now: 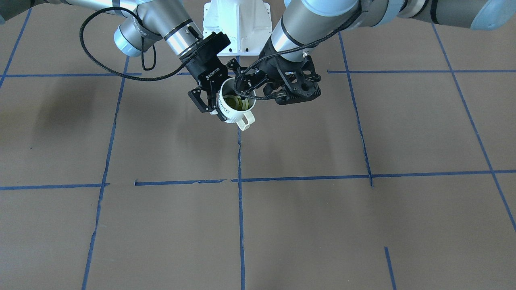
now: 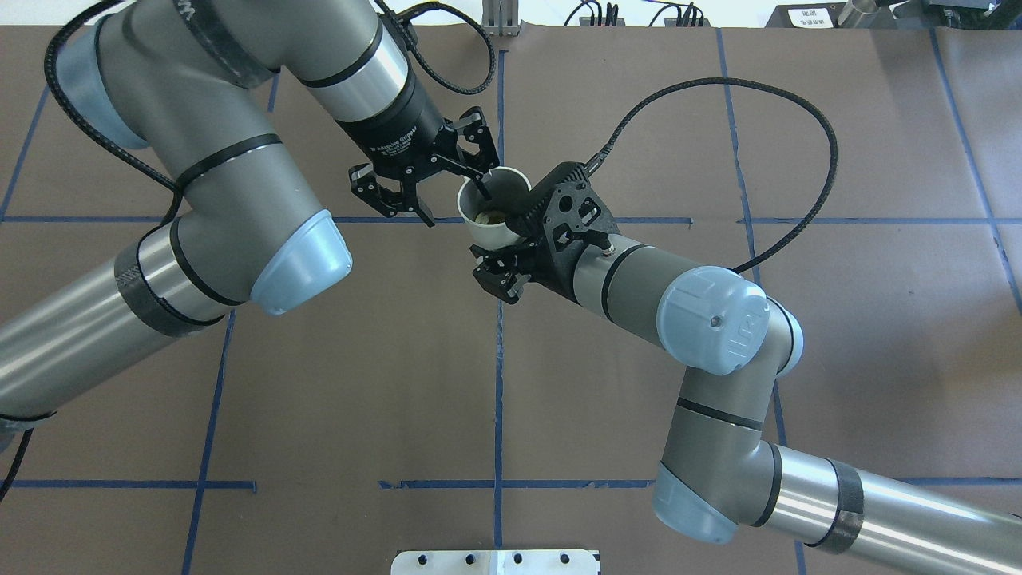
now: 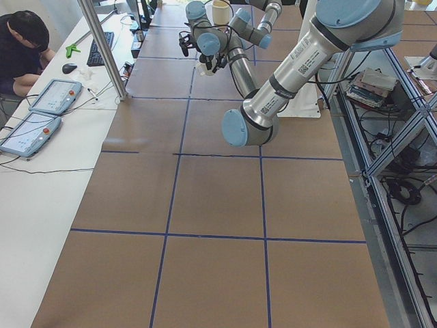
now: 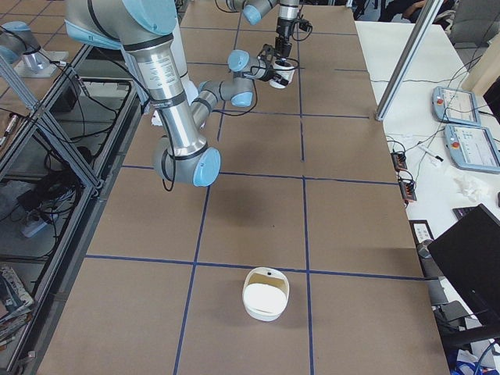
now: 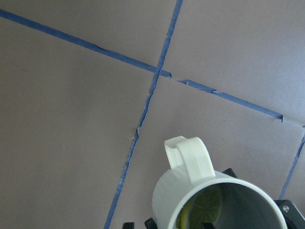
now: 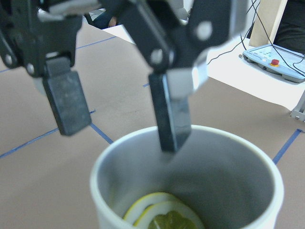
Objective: Left arm hands cup to right arm to dump lemon
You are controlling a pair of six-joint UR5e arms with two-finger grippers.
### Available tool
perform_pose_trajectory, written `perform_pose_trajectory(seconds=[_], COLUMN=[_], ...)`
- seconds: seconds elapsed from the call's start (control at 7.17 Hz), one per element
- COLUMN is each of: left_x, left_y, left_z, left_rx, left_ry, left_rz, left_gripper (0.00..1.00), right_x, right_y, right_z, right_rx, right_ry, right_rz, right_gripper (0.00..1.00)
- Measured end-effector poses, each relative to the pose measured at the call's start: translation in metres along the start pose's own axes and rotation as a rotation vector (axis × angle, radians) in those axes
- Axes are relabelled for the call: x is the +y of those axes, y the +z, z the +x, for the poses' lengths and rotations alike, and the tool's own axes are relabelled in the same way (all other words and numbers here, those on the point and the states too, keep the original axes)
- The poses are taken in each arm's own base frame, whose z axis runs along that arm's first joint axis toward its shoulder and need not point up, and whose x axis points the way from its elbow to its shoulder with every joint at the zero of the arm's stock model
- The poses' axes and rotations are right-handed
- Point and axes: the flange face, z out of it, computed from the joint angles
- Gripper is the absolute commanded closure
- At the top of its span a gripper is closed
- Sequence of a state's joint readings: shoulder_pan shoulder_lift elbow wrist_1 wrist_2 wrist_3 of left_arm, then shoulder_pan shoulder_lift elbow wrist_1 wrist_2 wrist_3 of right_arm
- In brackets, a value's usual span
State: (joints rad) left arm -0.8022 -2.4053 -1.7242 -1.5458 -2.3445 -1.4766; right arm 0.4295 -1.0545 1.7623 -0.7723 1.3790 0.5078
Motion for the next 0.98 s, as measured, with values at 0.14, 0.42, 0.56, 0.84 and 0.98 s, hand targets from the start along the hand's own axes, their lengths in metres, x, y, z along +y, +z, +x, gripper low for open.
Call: perform_pose_trajectory(seconds=[0.14, 0.42, 0.56, 0.84, 0.98], left_x=[-0.010, -0.026, -0.038, -0.066, -0.080], left_y=[-0.016, -0.033, -0.037, -0.035, -0.031], left_z=[-0.010, -0.056, -0.087, -0.143, -0.173], left_rx=[0.009, 0.006, -0.012, -0.071, -0.114], left_ry=[-0.011, 0.016, 0.049, 0.153, 0.233], left_rz=[-0.009, 0.002, 0.017, 0.049, 0.064], left_gripper=[0.00, 0.00, 0.00, 0.00, 0.00], right_x=[0.001, 0.001, 0.000, 0.011, 0.022], right_y=[0.000, 0.000, 0.000, -0.001, -0.003], right_z=[0.001, 0.005, 0.010, 0.036, 0.058], right_rx=[0.003, 0.010, 0.019, 0.062, 0.097], right_ry=[0.000, -0.001, -0.001, -0.003, 0.000], right_rz=[-0.002, -0.002, -0.003, -0.022, -0.039], right_gripper=[0.64, 0.80, 0.89, 0.94, 0.95])
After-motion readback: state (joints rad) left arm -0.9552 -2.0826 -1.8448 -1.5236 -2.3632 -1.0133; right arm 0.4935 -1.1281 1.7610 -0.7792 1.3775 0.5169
